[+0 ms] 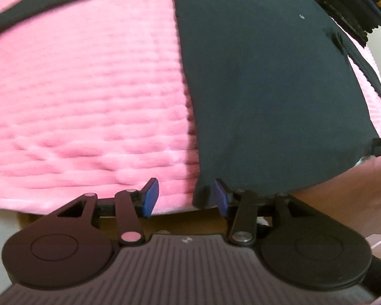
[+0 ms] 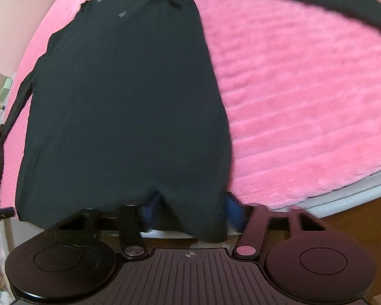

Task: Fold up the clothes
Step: 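Grasp the sweater hem with the left gripper while the right gripper grasps it too, pulling straight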

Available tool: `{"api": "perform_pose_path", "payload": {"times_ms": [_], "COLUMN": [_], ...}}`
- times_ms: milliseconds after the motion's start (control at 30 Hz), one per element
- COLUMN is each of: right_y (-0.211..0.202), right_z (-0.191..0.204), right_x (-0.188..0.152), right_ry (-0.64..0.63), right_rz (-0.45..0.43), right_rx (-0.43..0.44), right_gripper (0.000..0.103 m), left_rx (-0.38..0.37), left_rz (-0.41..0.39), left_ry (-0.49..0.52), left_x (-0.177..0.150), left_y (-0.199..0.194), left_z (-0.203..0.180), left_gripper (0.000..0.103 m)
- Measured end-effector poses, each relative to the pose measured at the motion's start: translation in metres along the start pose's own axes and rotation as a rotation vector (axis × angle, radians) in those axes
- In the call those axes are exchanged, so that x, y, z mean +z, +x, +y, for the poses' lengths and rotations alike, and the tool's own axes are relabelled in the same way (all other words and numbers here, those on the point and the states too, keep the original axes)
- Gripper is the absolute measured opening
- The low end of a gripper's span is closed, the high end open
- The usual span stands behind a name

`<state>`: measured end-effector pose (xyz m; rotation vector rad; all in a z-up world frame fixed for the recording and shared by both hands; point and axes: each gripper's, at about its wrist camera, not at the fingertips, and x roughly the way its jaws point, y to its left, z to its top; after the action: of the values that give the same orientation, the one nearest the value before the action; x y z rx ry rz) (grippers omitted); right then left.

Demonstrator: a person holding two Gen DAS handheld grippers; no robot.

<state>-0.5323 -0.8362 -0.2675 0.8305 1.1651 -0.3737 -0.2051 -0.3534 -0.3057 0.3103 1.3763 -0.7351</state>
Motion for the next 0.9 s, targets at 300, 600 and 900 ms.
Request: {"api": "perform_pose_path", "payload": {"times_ms": [300, 600, 900], "right_y": [-0.037, -0.024, -0.048], "right_z": [0.019, -0.010, -0.033], "right_x": [0.022, 0.023, 0.020], "right_ry": [0.053, 0.164, 0.325], "right_rz": [0.088, 0.087, 0.024], "right_rx": [0.064, -0.024, 0.149], "right_gripper": [0.006, 0.006, 0.006], "left_rx": [-0.178, -0.164, -0.145], "left_rz": [0.038, 0.151, 0.133], "left_ry": [-0.026, -0.046, -0.004], "left_x": [0.023, 0.026, 0.040], "left_y": [-0.018, 0.010, -0.008], "left_z": [-0.004, 0.001, 0.001], "left_gripper": [0.002, 0.002, 0.002]}}
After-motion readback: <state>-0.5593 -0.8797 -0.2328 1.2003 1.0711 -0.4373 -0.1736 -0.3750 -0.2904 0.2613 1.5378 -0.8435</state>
